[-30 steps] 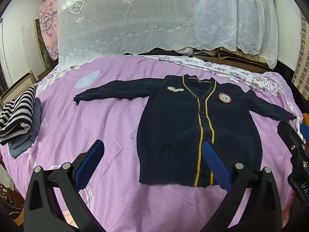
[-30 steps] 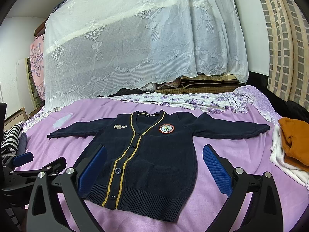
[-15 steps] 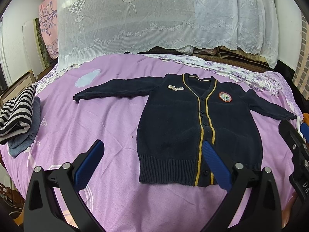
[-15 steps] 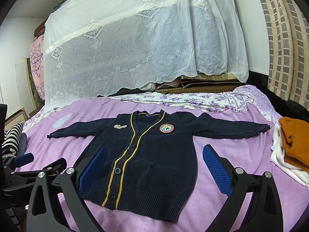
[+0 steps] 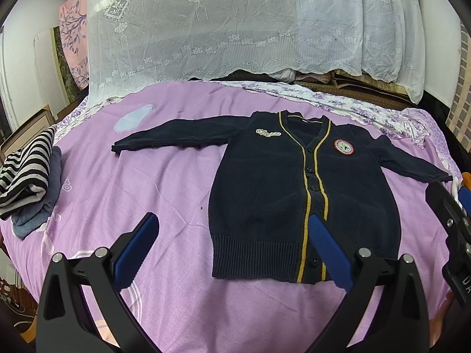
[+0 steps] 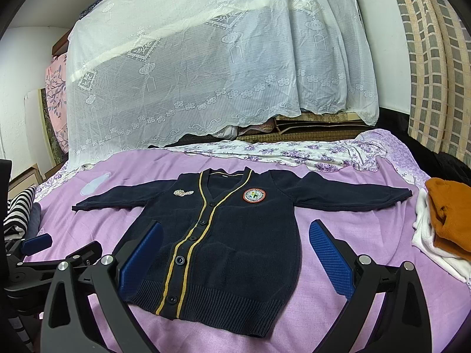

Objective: Fold small clothes

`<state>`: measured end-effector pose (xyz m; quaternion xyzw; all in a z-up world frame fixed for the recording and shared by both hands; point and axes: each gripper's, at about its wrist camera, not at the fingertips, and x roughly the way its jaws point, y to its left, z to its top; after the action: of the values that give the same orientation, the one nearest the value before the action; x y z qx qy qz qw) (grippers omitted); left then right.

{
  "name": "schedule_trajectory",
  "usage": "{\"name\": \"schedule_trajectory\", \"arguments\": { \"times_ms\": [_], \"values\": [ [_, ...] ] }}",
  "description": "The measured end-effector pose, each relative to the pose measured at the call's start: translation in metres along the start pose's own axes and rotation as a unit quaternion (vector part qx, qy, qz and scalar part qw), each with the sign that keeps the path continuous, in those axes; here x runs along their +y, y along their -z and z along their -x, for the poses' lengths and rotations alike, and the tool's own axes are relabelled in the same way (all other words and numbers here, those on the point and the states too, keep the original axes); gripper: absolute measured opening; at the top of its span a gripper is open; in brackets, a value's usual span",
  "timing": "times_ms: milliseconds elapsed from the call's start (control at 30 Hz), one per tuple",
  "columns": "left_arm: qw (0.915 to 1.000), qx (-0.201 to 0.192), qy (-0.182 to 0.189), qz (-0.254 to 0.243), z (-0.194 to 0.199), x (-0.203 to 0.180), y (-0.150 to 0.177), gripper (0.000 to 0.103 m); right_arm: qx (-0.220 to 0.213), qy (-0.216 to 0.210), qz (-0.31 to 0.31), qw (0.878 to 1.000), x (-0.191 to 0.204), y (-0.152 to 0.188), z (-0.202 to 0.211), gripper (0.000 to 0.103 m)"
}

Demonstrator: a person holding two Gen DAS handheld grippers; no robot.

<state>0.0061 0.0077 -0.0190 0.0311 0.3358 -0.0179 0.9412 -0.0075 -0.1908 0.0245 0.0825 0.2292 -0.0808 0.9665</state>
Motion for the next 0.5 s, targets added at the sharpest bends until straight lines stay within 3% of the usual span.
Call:
{"name": "schedule_trajectory", "arguments": {
  "times_ms": [500],
  "values": [
    [1.0000,0.001,0.000,0.000,0.0001,-0.0002,0.0001,0.099,0.000,0.000,-0.001,1.000,-0.0021,0.0001,-0.0010,0.100]
  ]
}}
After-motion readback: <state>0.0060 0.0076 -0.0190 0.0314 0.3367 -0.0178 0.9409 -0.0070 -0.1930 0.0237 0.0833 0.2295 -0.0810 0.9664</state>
